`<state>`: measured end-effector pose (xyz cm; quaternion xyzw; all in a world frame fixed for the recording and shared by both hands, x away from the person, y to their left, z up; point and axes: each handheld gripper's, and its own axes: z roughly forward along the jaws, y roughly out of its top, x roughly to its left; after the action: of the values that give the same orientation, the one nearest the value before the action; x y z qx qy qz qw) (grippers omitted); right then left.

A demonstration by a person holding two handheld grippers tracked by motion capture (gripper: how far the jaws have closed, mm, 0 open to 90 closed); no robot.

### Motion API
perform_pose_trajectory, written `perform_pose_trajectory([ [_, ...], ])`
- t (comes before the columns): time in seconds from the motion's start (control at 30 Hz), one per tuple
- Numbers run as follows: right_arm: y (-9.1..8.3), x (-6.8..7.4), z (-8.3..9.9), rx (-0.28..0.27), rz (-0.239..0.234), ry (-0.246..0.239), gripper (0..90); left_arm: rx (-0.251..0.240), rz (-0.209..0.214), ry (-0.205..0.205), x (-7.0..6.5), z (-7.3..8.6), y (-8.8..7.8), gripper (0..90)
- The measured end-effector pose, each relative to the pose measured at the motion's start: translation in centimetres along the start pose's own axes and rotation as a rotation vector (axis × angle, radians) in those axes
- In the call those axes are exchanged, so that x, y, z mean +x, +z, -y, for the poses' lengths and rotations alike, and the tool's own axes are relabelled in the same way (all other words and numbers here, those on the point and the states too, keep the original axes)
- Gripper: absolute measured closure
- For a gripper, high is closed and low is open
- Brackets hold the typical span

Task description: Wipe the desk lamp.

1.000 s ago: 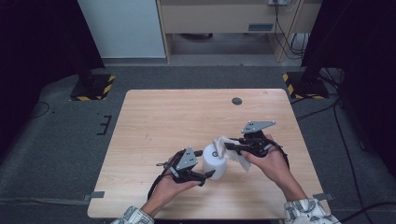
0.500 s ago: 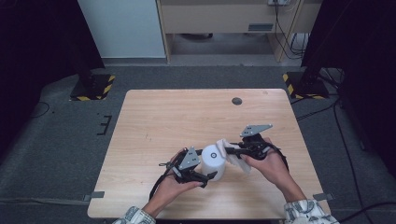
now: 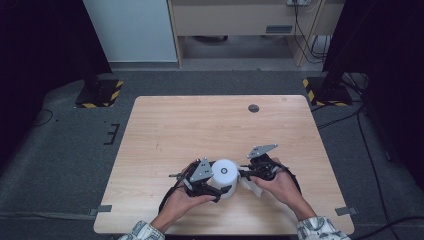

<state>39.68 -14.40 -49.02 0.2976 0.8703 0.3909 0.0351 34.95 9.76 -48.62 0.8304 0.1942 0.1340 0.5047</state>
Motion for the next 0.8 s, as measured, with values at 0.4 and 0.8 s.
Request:
perform_pose_trajectory([
  [0.4,-1.8,0.4,-1.0,-0.068,-0.004,-0.016,75.7,0.007,0.007,0.002,0.1,0.0,0.0,7.6],
  [0.8,-2.9,0.8,-2.1,-0.115,0.01,-0.016,75.7,0.009,0.008,0.002,0.1,-0.1,0.0,7.6],
])
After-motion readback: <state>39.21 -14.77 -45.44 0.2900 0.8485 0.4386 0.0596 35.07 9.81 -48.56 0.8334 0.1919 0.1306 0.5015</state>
